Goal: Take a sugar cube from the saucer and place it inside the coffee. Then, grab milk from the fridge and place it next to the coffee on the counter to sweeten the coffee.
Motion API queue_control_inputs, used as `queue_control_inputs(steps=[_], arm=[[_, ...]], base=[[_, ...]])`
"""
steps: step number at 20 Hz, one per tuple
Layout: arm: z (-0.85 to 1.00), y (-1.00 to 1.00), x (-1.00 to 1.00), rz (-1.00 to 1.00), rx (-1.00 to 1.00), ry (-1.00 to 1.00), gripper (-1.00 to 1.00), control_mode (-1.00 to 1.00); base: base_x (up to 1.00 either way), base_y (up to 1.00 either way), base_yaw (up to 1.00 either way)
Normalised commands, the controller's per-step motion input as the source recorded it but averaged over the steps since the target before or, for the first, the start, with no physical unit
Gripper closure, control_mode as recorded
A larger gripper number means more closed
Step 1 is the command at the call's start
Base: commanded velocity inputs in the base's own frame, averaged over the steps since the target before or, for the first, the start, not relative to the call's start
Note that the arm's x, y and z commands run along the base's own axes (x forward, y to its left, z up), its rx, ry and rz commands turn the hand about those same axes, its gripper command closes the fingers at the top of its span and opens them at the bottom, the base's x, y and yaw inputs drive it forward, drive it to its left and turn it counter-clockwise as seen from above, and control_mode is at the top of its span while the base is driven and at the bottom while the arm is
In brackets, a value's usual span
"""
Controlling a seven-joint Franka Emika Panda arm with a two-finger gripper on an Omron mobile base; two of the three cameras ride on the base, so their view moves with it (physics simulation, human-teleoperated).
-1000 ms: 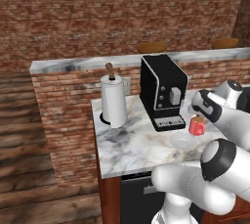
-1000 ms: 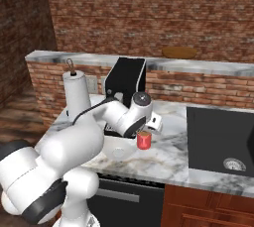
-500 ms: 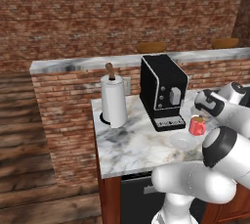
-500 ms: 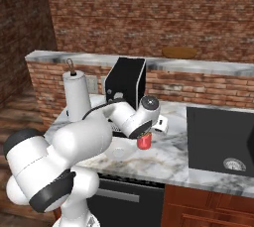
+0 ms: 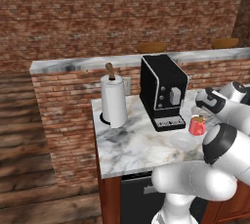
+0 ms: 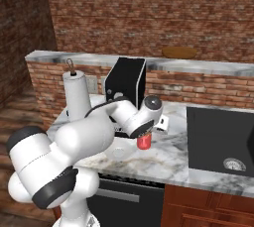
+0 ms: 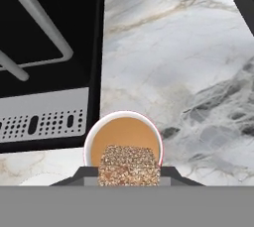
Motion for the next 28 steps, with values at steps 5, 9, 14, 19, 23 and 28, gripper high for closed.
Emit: queue_control_inputs(steps=[5,9,14,19,23,28], arm=[[-0.10,0.02,0.00,0.03,0.00,-0.03,1.00,-1.00],[-0.11,0.04,0.00,0.01,0.00,-0.02,1.00,-1.00],[-0.14,0.07,0.00,0.01,0.00,-0.01,1.00,-1.00],[-0.15,0.07,0.00,0.01,0.00,0.00,1.00,-1.00],[-0.10,0.02,0.04,0.00,0.00,0.00,1.00,-1.00],[-0.02,0.00,0.12,0.00,0.00,0.00,1.00,-1.00]], base=[[0.00,0.00,0.00],[0.00,0.00,0.00],[0.00,0.00,0.00],[0.00,0.00,0.00],[0.00,0.00,0.00],[0.00,0.00,0.00]])
